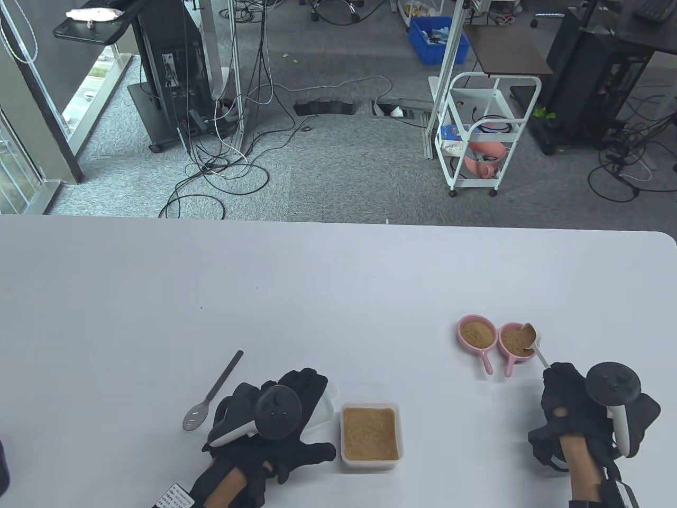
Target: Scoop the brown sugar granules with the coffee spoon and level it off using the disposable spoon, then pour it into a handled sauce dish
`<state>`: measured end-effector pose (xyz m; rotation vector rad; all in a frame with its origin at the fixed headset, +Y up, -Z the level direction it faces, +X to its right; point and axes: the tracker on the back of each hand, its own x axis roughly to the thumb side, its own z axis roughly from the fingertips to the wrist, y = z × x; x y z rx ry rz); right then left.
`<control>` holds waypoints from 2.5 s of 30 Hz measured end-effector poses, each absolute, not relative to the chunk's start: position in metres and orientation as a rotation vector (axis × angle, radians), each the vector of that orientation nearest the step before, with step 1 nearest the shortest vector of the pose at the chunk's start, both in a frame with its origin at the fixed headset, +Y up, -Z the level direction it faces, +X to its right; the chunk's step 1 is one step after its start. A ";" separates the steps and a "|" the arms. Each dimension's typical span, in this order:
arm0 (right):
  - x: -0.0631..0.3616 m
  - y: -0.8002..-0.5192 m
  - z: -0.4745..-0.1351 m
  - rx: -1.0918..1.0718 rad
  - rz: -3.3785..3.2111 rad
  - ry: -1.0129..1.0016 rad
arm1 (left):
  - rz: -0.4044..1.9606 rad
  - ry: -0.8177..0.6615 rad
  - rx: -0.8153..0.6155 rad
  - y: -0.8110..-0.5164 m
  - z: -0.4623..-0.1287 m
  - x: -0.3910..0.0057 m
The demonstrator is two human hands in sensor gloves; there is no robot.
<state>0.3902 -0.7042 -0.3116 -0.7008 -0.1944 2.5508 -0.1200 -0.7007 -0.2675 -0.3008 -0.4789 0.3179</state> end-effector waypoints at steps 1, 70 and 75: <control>0.388 -0.703 -0.312 -0.698 2.576 -0.206 | 0.315 -0.479 -0.302 -0.701 -0.267 -0.120; 0.216 -0.669 -0.274 0.634 2.479 0.228 | 0.219 -0.494 -0.338 -0.723 -0.268 -0.085; 0.206 -0.667 -0.269 0.721 2.596 0.131 | 0.223 -0.495 -0.344 -0.723 -0.268 -0.084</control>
